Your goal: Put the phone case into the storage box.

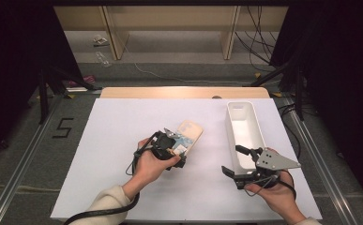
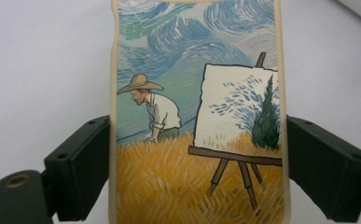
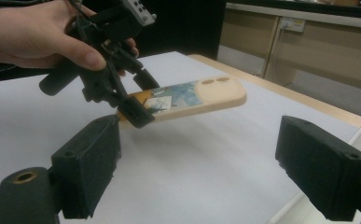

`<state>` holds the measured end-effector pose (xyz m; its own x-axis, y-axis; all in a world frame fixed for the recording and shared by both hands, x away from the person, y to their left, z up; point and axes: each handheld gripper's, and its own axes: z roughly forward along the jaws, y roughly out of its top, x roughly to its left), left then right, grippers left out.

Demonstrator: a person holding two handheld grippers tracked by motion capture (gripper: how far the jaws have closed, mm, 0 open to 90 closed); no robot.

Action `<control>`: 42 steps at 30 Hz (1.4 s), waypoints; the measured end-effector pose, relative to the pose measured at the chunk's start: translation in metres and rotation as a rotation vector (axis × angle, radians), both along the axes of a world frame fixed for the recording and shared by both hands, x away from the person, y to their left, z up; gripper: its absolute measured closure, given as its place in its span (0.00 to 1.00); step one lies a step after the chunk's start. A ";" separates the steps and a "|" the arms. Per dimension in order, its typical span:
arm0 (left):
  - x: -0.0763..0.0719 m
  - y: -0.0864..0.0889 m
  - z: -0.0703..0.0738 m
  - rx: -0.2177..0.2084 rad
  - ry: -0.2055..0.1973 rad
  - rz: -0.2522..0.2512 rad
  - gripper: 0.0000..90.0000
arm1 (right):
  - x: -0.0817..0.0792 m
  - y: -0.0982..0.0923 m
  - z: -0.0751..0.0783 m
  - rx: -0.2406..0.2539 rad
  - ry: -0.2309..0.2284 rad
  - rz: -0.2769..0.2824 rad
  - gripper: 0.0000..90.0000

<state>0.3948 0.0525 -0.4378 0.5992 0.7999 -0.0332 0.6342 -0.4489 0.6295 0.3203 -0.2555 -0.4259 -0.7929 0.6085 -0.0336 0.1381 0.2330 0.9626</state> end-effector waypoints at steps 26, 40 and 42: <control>-0.025 0.026 0.011 -0.040 -0.068 -0.025 0.13 | 0.012 0.026 0.003 0.027 0.028 -0.028 0.17; -0.034 0.030 0.013 -0.044 -0.083 -0.037 0.13 | 0.020 0.036 0.005 0.025 0.033 -0.053 0.17; -0.034 0.030 0.013 -0.047 -0.085 -0.039 0.13 | 0.021 0.038 0.005 0.022 0.033 -0.054 0.17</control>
